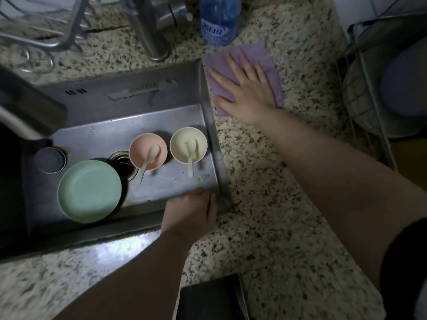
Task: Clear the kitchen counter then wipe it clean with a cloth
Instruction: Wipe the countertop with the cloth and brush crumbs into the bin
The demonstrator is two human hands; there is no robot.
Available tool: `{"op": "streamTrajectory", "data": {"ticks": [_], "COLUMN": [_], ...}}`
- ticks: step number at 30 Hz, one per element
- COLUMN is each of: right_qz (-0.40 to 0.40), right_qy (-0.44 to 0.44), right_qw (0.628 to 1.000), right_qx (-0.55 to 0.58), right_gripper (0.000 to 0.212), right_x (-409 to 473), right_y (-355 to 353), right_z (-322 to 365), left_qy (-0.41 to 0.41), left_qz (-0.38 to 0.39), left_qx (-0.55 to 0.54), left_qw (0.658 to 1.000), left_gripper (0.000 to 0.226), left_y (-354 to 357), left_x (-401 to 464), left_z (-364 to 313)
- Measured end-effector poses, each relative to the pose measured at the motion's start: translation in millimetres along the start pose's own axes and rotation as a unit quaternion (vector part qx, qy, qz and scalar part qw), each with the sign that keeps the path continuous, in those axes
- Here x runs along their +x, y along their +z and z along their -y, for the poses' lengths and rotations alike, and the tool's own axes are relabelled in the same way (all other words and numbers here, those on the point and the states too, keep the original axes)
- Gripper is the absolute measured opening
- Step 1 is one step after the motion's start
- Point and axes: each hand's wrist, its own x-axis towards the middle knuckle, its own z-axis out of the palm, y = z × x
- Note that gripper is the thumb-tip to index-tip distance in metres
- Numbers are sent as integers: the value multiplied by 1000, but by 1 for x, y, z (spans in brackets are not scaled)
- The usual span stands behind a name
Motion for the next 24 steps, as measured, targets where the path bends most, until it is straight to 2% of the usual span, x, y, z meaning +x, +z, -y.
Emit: {"op": "streamTrajectory", "data": {"ticks": [4,9,12,15,19,24], "right_qz": [-7,-36,-29,-46,-56,-67], "right_qy": [4,-7,19,51,154,188], "right_qw": [1000,999,999,998,986,979], "right_qx": [13,11,21,0,33,32], "right_gripper": [61,53,52,51,50,50], "right_x": [-27,-140,-201,-248,-272,-288], "right_y": [6,26,34,41,46,52], "right_z": [6,34,61,87,140,234], "left_qy": [-18,-29,-42,-49,-82,-126], "left_qz": [-15,-38,-30,-68,-148,-169], "left_qx": [13,-15,-28,-82,-103,-75], "left_qw": [1000,999,998,993,980,975], "left_gripper": [42,39,37,36,30,24], "left_y": [1,0,2,-5,-21,-41], "left_x": [-4,2,-2,-18,-53,-117], "left_z": [-1,-2,-1,3,40,122]}}
